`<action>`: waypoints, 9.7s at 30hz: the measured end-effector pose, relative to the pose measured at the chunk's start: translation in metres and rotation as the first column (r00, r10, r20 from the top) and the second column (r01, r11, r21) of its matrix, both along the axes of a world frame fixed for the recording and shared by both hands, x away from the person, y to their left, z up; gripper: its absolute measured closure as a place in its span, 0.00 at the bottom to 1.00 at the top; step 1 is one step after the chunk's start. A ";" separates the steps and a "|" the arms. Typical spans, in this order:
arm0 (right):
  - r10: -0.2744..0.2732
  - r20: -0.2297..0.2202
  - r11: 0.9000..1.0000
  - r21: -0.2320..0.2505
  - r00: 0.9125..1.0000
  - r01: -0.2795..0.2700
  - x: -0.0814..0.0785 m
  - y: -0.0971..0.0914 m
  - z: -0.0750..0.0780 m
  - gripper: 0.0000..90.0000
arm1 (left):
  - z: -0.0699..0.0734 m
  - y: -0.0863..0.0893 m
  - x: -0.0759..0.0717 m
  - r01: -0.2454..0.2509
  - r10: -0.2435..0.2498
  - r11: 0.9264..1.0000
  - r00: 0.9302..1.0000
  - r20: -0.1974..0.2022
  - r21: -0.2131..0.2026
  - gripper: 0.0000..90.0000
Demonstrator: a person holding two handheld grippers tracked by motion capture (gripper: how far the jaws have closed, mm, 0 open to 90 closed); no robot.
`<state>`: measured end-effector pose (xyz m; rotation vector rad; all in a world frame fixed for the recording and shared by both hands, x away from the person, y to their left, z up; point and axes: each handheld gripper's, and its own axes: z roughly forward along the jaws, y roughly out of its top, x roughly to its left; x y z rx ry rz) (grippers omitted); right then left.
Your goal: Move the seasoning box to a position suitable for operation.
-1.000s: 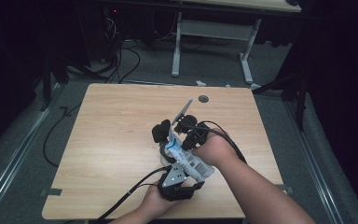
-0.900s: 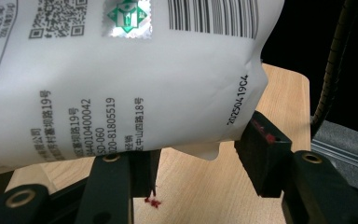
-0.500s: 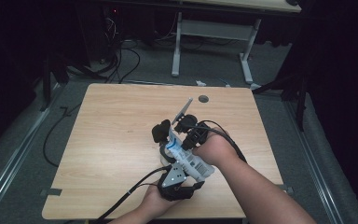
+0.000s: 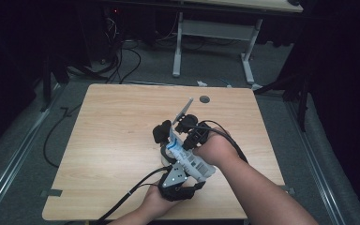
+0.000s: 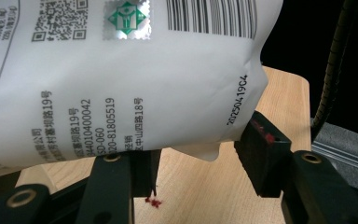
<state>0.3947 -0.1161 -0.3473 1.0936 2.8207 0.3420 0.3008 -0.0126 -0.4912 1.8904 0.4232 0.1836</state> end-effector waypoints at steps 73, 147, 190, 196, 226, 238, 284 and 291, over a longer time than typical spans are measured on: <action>0.004 0.011 1.000 0.007 1.000 -0.004 0.007 0.001 -0.001 1.00 | 0.002 0.000 0.005 0.001 -0.001 1.000 1.000 0.016 -0.013 0.59; 0.008 0.011 1.000 -0.002 1.000 -0.007 0.013 0.000 0.003 1.00 | 0.007 -0.001 0.011 0.013 -0.012 1.000 0.999 0.037 -0.020 0.60; 0.021 0.019 1.000 0.001 1.000 -0.021 0.016 0.002 0.003 1.00 | 0.009 0.001 0.012 0.008 -0.007 0.999 0.999 0.042 -0.035 0.61; 0.022 0.025 1.000 -0.003 0.999 -0.022 0.016 0.002 0.004 1.00 | 0.011 0.002 0.012 0.007 -0.005 0.999 0.999 0.047 -0.037 0.61; 0.016 0.021 1.000 -0.002 1.000 -0.016 0.019 0.002 0.005 1.00 | 0.013 0.002 0.013 0.006 -0.004 0.999 0.999 0.050 -0.040 0.62; 0.015 0.018 1.000 -0.005 1.000 -0.014 0.019 0.001 0.005 1.00 | 0.014 -0.001 0.013 0.003 0.000 0.999 0.999 0.051 -0.046 0.62; 0.012 0.032 1.000 -0.022 0.999 -0.011 0.026 0.003 0.009 1.00 | 0.020 -0.003 0.019 -0.016 0.020 0.998 0.998 0.053 -0.062 0.62; 0.019 0.036 1.000 -0.019 0.999 -0.018 0.026 0.003 0.009 1.00 | 0.021 -0.003 0.018 -0.016 0.019 0.998 0.998 0.054 -0.063 0.62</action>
